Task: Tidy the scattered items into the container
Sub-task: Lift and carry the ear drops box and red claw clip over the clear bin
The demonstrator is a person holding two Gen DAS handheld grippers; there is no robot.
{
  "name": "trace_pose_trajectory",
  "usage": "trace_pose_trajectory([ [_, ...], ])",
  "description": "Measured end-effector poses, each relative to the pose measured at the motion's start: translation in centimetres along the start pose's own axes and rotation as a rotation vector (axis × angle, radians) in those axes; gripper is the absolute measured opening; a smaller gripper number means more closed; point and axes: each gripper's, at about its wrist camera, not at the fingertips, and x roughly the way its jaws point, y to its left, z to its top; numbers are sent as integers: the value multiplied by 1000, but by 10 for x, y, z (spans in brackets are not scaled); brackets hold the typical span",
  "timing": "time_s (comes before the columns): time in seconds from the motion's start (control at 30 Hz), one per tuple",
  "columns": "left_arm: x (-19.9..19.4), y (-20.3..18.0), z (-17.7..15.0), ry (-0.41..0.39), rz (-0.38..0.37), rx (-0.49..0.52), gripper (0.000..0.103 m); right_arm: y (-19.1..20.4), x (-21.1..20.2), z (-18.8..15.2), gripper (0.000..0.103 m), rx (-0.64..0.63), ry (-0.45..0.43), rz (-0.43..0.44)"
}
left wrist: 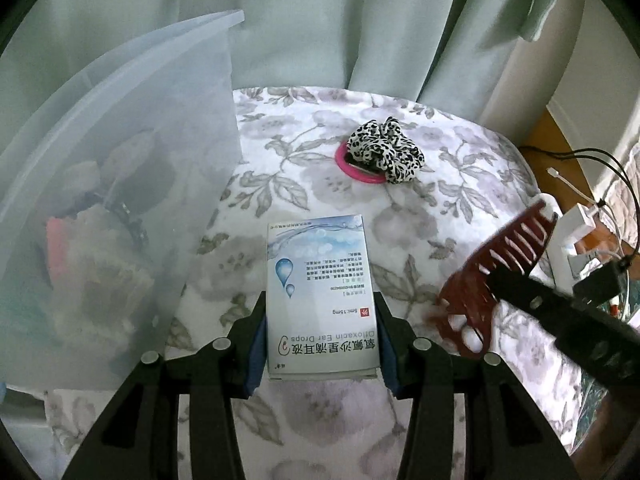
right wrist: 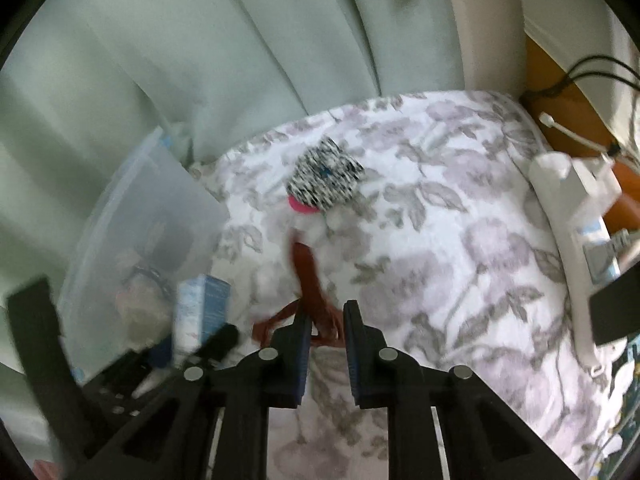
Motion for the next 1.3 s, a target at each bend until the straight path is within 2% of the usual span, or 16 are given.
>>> trace_pose_trajectory([
  [0.13, -1, 1, -2, 5, 1, 3, 48, -3, 6, -9, 18, 11, 17, -2],
  [0.37, 1, 3, -2, 9, 7, -2, 48, 3, 13, -3, 18, -18, 16, -1],
  [0.57, 3, 2, -2, 17, 5, 0, 48, 6, 17, -2, 24, -40, 14, -14],
  [0.63, 2, 1, -2, 15, 3, 2, 48, 4, 16, -2, 24, -24, 10, -10],
  [0.67, 1, 1, -2, 12, 2, 2, 48, 3, 15, -1, 20, -15, 8, -4],
  [0.73, -2, 0, -1, 5, 0, 3, 48, 0, 10, 0, 14, 13, -1, 14],
  [1.0, -28, -1, 6, -51, -17, 4, 48, 6, -18, 4, 13, 40, -58, 26],
  [1.3, -82, -10, 15, -163, -62, 48, 48, 30, -73, 11, 13, 26, -182, 51],
])
